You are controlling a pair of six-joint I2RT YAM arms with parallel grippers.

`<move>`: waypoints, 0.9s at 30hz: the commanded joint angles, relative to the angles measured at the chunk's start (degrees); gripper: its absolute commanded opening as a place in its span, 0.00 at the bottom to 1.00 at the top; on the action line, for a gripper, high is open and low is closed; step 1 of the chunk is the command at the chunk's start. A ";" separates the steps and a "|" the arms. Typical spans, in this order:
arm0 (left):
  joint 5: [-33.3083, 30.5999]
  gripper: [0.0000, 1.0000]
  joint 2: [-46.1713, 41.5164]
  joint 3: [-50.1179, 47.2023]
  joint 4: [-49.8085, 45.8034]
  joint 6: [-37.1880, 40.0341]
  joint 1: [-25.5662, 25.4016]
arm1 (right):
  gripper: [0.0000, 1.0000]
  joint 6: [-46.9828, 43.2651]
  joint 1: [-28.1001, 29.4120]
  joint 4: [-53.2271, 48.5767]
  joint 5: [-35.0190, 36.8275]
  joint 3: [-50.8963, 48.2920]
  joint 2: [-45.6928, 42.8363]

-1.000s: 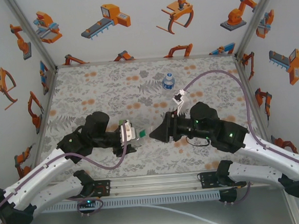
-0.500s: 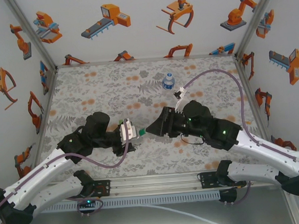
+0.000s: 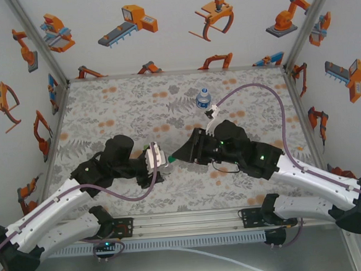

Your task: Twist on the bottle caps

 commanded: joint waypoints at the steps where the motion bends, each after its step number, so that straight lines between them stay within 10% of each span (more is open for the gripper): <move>1: -3.24 0.68 0.33 0.98 2.75 -2.72 -0.26 | 0.30 -0.96 0.12 -1.98 2.95 1.78 -0.51; 4: -5.26 0.98 0.46 1.06 3.23 -2.94 -0.13 | 0.29 -3.68 -0.27 -4.94 6.50 3.10 -0.39; 27: -22.92 0.97 -1.56 -0.29 8.66 -18.64 13.48 | 0.26 -38.34 -22.81 -22.67 8.09 33.80 31.28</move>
